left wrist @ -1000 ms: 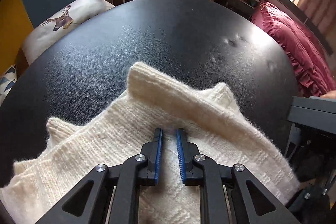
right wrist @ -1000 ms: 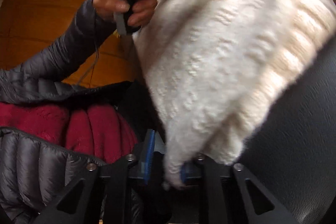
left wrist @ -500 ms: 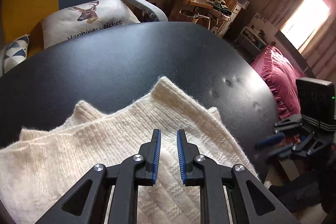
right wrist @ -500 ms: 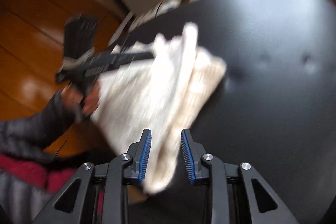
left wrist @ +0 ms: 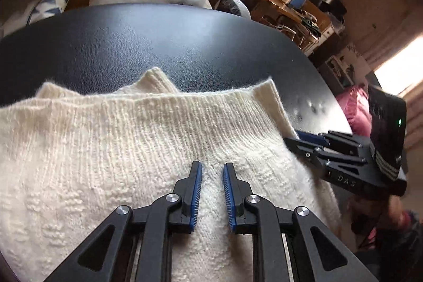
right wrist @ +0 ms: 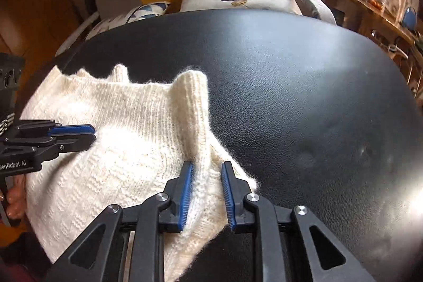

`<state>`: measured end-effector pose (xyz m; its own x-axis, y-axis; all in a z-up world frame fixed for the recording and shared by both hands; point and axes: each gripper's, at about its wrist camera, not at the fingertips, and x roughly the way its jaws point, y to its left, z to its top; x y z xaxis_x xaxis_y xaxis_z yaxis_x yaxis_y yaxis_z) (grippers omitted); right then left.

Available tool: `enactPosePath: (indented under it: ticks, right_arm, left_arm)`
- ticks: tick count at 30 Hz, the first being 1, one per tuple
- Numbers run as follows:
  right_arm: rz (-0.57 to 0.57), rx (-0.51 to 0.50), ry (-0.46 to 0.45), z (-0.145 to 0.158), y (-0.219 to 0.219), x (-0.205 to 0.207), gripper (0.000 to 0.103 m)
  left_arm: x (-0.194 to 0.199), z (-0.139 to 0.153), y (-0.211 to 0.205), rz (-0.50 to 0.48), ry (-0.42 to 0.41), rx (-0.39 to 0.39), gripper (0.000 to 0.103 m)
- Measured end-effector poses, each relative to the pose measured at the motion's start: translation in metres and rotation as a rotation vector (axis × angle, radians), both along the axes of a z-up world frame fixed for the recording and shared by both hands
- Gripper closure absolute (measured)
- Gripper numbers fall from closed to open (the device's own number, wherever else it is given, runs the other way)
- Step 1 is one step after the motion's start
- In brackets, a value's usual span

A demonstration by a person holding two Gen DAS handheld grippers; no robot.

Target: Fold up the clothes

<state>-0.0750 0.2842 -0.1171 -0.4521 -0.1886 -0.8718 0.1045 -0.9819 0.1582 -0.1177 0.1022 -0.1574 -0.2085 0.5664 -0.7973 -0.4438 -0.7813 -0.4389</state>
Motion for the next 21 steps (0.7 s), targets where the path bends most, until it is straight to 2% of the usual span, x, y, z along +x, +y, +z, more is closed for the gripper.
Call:
enactPosePath:
  ticks: [4, 7, 8, 10, 13, 16, 18, 21]
  right_arm:
    - [-0.024, -0.025, 0.004, 0.002, -0.002, 0.005, 0.08]
    - [-0.045, -0.036, 0.006, 0.01, -0.002, 0.008, 0.078]
    - [-0.062, -0.021, 0.036, 0.019, -0.004, 0.009, 0.078]
    - [-0.08, 0.022, 0.135, 0.044, -0.017, 0.014, 0.077]
    - [-0.01, -0.055, 0.229, 0.076, -0.05, 0.022, 0.074]
    - [0.126, -0.148, 0.234, 0.083, -0.105, 0.028, 0.074]
    - [0.211, -0.184, 0.204, 0.078, -0.142, 0.032, 0.074]
    - [0.281, -0.163, 0.138, 0.063, -0.19, 0.034, 0.074]
  left_arm:
    - [0.005, 0.006, -0.01, 0.038, -0.016, 0.06, 0.085]
    - [0.015, 0.023, -0.034, 0.078, -0.002, 0.103, 0.085]
    - [0.021, 0.031, -0.047, 0.09, 0.017, 0.112, 0.085]
    - [0.036, 0.048, -0.084, 0.123, 0.068, 0.133, 0.083]
    - [0.058, 0.065, -0.162, 0.203, 0.117, 0.148, 0.08]
    - [0.08, 0.069, -0.248, 0.288, 0.135, 0.122, 0.078]
    - [0.091, 0.062, -0.296, 0.319, 0.117, 0.11, 0.078]
    - [0.102, 0.045, -0.337, 0.302, 0.071, 0.124, 0.078]
